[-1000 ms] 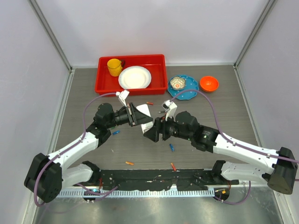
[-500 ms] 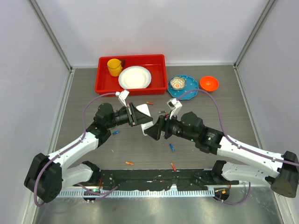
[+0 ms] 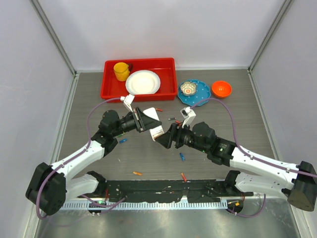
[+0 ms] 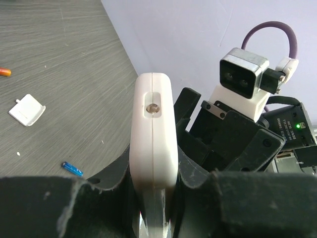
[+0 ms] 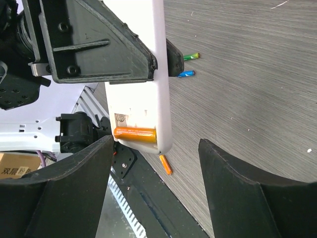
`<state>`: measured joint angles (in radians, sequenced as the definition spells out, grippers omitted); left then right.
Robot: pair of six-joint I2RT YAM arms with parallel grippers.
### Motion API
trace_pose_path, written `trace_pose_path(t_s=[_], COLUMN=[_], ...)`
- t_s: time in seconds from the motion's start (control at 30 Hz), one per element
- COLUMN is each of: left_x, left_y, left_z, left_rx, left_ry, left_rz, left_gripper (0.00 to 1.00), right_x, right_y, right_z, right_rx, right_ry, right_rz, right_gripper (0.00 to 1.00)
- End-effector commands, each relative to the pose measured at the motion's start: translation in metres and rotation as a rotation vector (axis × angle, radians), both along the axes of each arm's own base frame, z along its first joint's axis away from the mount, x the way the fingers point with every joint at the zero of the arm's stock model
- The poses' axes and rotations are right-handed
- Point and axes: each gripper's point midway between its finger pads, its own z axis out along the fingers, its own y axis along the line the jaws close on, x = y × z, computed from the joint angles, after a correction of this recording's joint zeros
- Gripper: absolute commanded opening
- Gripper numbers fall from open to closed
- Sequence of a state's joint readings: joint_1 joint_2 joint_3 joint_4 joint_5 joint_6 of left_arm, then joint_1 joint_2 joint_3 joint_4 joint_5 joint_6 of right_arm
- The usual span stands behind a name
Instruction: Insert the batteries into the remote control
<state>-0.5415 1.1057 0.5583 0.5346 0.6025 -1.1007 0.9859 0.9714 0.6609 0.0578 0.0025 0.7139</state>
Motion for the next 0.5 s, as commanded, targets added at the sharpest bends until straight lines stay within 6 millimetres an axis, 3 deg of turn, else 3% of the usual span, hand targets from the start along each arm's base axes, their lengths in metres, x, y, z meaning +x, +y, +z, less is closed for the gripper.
trace_pose_path(t_s=[0.0,0.27,0.47], left_x=[-0.0013,-0.0015,-0.0031], left_y=[0.0001,0.0008,0.0011], left_z=[0.0235,0.0225,0.0263], left_rx=[-0.061,-0.062,-0.071], left_ry=[-0.075,-0.076,-0.083], left_rz=[0.002,0.004,0.002], left_gripper=[0.0,0.0,0.0], right_x=[0.0061,0.0099,0.0076], right_y=[0.0036,0.0047,0.0105], right_z=[0.0154,0.021,0.0129], right_rx=[0.063,0.109,0.085], right_ry=[-0.029,-0.028,-0.01], right_rz=[-0.018,-0.033,0.0], right_gripper=[0.74,0.74,0.7])
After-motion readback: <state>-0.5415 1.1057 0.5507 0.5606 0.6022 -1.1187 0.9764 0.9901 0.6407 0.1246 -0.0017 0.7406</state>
